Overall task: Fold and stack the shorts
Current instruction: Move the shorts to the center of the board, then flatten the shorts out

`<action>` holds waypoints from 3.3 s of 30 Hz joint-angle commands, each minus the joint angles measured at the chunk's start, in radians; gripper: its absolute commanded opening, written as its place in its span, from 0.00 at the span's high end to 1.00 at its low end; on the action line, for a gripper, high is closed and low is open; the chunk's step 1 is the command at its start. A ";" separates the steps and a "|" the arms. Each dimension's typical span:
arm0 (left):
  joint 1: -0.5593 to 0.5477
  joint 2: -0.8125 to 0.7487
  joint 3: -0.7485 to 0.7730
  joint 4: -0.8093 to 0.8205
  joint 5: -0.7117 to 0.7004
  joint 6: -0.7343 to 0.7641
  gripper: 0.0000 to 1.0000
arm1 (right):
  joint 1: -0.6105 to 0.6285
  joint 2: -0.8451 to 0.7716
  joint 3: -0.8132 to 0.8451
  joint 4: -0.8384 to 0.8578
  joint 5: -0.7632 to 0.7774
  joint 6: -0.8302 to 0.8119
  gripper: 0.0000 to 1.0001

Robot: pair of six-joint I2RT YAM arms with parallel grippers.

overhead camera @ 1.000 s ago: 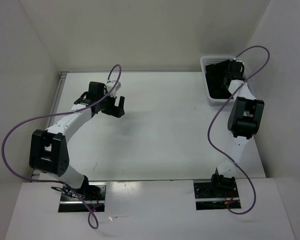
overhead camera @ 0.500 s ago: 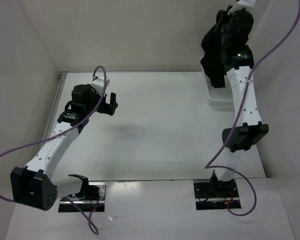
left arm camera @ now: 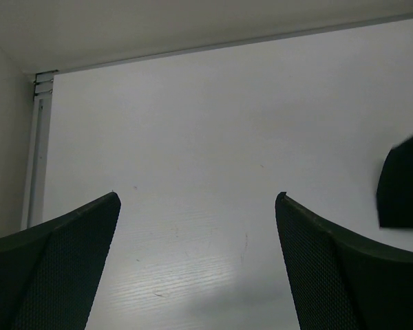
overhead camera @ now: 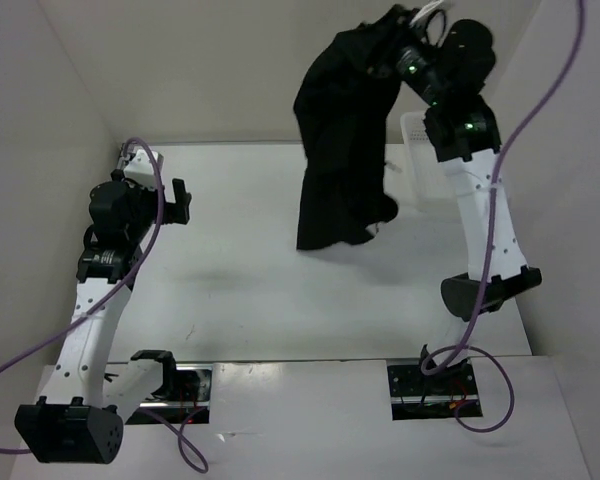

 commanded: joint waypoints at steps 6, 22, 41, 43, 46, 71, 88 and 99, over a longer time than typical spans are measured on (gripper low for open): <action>0.021 0.028 0.015 -0.037 0.090 0.004 0.00 | 0.024 0.053 -0.361 -0.110 -0.057 -0.204 0.13; -0.253 0.475 -0.026 0.192 -0.135 0.004 0.00 | 0.024 -0.020 -0.945 -0.098 0.043 -0.536 0.51; -0.330 1.175 0.517 0.397 -0.106 0.004 0.00 | 0.033 0.534 -0.598 0.015 0.150 -0.481 0.26; -0.330 1.199 0.526 0.387 -0.106 0.004 0.00 | 0.034 0.545 -0.578 0.006 0.141 -0.469 0.34; -0.339 1.222 0.526 0.387 -0.106 0.004 0.09 | 0.056 0.554 -0.578 0.006 0.150 -0.469 0.54; 0.055 0.480 0.540 0.199 -0.083 0.004 1.00 | 0.027 0.108 -0.207 -0.067 0.350 -0.716 1.00; -0.012 -0.448 -0.331 -0.270 0.260 0.004 0.92 | 0.027 -0.392 -1.099 -0.280 0.061 -1.053 1.00; -0.032 -0.738 -0.421 -0.545 0.357 0.004 0.28 | 0.027 -0.531 -1.458 -0.417 0.070 -1.354 1.00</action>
